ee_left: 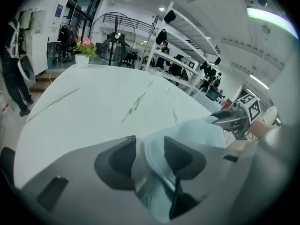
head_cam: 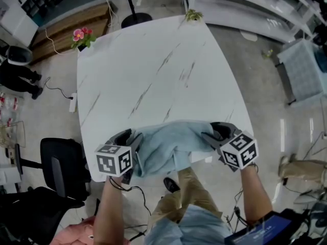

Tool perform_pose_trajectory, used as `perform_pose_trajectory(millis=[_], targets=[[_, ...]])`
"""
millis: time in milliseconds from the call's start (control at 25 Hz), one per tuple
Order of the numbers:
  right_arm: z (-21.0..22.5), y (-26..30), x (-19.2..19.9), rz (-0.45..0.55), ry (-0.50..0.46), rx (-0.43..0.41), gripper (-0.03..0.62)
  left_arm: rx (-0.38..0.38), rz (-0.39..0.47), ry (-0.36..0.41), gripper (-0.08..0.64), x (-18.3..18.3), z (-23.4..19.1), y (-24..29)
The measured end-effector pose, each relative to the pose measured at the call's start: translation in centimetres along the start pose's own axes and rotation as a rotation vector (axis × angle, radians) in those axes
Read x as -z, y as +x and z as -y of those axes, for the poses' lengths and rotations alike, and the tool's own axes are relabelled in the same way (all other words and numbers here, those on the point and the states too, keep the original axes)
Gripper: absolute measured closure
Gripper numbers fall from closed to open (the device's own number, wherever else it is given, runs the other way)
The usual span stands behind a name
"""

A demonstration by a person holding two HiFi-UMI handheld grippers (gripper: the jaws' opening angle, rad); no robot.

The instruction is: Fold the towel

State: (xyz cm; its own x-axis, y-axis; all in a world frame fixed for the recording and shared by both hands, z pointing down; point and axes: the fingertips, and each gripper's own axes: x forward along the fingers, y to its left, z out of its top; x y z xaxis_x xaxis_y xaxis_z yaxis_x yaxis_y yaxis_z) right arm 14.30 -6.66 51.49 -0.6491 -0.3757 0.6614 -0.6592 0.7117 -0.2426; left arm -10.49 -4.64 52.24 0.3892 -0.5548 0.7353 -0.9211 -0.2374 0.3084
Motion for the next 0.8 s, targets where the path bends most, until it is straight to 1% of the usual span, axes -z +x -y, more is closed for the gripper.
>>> perform_pose_trajectory(millis=[200,320,480,560,640,680,800], targets=[[-0.3,0.9,0.7,-0.053,0.002,-0.013,0.399,0.018,-0.040,0.017,0.421,-0.4,0.1,0.5],[-0.5,1.2,0.8,-0.062,-0.006,-0.015,0.410,0.031,-0.045,0.026,0.450,-0.4,0.4,0.8],[-0.4,1.2,0.8,-0.068,-0.017,-0.016,0.430,0.032,-0.045,0.042,0.516,-0.2,0.8,1.1],[-0.2,1.3,0.9,-0.079,-0.035,0.001,0.459,0.031,-0.047,0.056,0.528,-0.2,0.9,1.2],[0.2,1.5,1.0,-0.091,-0.048,0.030,0.535,0.032,-0.047,0.063,0.532,0.0,0.8,1.2],[0.3,1.5,1.0,-0.093,-0.050,0.040,0.555,0.030,-0.043,0.062,0.534,0.0,0.8,1.1],[0.4,1.2,0.0,-0.065,-0.065,0.073,0.561,0.013,-0.008,0.056,0.538,-0.6,0.7,0.2]])
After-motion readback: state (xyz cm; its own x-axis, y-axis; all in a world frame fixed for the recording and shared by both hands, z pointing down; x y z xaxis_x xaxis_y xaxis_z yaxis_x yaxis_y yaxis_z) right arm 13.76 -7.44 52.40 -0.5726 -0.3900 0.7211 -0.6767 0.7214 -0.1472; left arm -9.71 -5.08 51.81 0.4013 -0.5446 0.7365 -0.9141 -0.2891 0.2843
